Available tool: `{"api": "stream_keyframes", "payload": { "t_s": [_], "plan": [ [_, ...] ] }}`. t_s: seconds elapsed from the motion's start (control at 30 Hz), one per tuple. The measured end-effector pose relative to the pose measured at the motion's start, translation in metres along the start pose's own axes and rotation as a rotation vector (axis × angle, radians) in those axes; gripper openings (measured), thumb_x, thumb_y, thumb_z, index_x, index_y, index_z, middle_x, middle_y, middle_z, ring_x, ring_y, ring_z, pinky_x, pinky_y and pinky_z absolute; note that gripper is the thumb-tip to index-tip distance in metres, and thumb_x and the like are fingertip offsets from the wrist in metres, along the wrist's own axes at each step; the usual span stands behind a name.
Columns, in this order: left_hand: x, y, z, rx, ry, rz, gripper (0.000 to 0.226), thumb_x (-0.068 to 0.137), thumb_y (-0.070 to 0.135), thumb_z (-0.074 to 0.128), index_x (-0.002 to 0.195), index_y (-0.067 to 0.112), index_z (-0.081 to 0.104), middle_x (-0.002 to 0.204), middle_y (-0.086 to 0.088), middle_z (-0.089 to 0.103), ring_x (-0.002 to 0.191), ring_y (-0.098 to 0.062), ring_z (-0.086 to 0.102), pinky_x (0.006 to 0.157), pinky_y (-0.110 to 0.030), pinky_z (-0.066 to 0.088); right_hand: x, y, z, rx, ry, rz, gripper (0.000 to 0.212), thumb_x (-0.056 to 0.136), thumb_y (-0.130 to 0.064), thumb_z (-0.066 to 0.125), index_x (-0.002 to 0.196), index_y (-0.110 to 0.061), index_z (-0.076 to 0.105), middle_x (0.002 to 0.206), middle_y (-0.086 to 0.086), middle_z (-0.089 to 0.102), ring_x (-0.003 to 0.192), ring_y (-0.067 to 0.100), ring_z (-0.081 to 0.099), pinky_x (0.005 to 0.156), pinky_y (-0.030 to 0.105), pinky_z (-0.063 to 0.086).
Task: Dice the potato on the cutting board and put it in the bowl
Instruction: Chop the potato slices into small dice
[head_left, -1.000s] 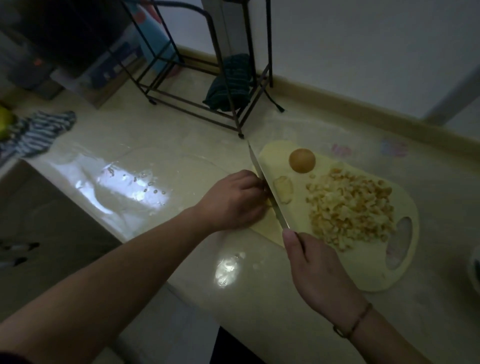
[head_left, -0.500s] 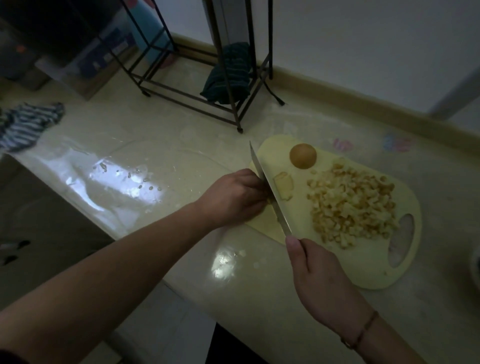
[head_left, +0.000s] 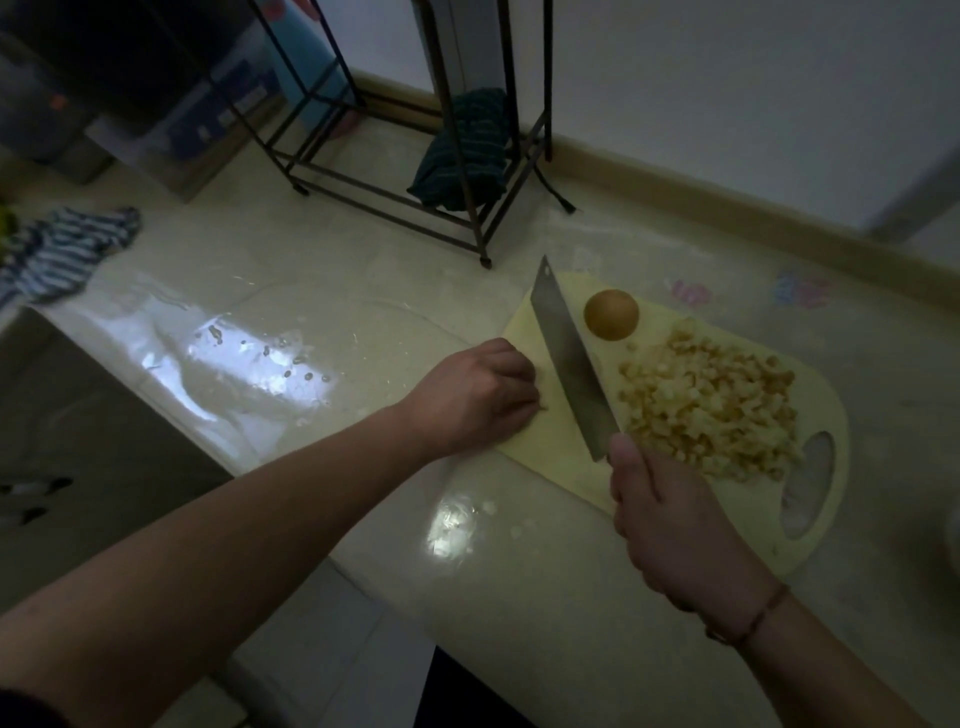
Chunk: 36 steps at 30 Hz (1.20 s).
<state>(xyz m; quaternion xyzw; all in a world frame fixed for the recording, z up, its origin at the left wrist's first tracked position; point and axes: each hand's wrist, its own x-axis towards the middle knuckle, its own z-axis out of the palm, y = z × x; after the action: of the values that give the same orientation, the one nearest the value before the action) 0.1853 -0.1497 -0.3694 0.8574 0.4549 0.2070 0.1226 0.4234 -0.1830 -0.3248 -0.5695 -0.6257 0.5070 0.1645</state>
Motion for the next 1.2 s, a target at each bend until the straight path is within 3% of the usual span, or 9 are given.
{"api": "stream_keyframes", "payload": {
  "t_s": [0.2,0.37,0.53,0.7,0.87,1.03,1.2],
  "plan": [
    [-0.008,0.004,0.003,0.042,0.028,0.007,0.011,0.09,0.014,0.071,0.089,0.005,0.078,0.091,-0.012,0.069,0.085,-0.026,0.063,0.07,-0.035,0.054,-0.01,-0.011,0.006,-0.065,-0.023,-0.124,0.061,0.086,-0.062,0.023,0.06,-0.012,0.048,0.051,0.0,0.049,0.047,0.01,0.046,0.055,0.034,0.039],
    [-0.012,0.007,0.005,0.051,0.052,-0.03,0.009,0.088,0.01,0.07,0.088,0.006,0.078,0.09,-0.01,0.07,0.082,-0.029,0.064,0.068,-0.036,0.054,-0.015,-0.008,0.014,-0.094,-0.007,-0.146,0.063,0.083,-0.064,0.021,0.063,-0.012,0.05,0.053,-0.001,0.052,0.057,0.011,0.053,0.061,0.032,0.04],
    [-0.012,0.01,0.006,0.063,0.053,-0.062,0.009,0.085,0.009,0.07,0.088,0.006,0.078,0.093,-0.009,0.072,0.083,-0.029,0.065,0.067,-0.036,0.054,-0.019,-0.002,0.013,-0.132,-0.01,-0.138,0.058,0.084,-0.063,0.023,0.062,-0.015,0.047,0.052,-0.002,0.05,0.058,0.008,0.052,0.053,0.023,0.034],
    [-0.011,0.01,0.008,0.041,0.065,-0.095,0.009,0.082,0.007,0.073,0.089,0.006,0.079,0.091,-0.009,0.072,0.083,-0.028,0.064,0.069,-0.034,0.053,-0.027,0.004,0.017,-0.151,0.011,-0.148,0.056,0.084,-0.064,0.022,0.066,-0.018,0.049,0.056,-0.001,0.052,0.061,0.012,0.053,0.06,0.033,0.034],
    [-0.012,0.008,0.009,0.011,0.093,-0.072,0.011,0.081,0.004,0.077,0.092,0.007,0.078,0.091,-0.009,0.072,0.082,-0.027,0.064,0.07,-0.031,0.051,-0.023,0.002,0.023,-0.187,0.01,-0.133,0.05,0.085,-0.062,0.02,0.069,-0.023,0.047,0.062,-0.004,0.054,0.066,0.018,0.054,0.062,0.03,0.031],
    [-0.01,0.008,0.008,0.03,0.069,-0.064,0.012,0.086,0.011,0.068,0.088,0.006,0.079,0.089,-0.009,0.071,0.082,-0.028,0.064,0.067,-0.033,0.052,0.005,-0.008,0.032,-0.223,-0.002,-0.185,0.043,0.096,-0.049,0.026,0.065,-0.023,0.042,0.061,-0.006,0.048,0.056,0.008,0.043,0.059,0.027,0.024],
    [-0.011,0.008,0.006,0.032,0.082,-0.054,0.015,0.089,0.015,0.067,0.086,0.006,0.078,0.088,-0.009,0.07,0.082,-0.026,0.064,0.068,-0.032,0.051,0.006,0.0,0.014,-0.11,-0.001,-0.112,0.053,0.092,-0.055,0.025,0.06,-0.018,0.047,0.053,-0.002,0.051,0.048,0.008,0.047,0.052,0.031,0.032]
  ]
}}
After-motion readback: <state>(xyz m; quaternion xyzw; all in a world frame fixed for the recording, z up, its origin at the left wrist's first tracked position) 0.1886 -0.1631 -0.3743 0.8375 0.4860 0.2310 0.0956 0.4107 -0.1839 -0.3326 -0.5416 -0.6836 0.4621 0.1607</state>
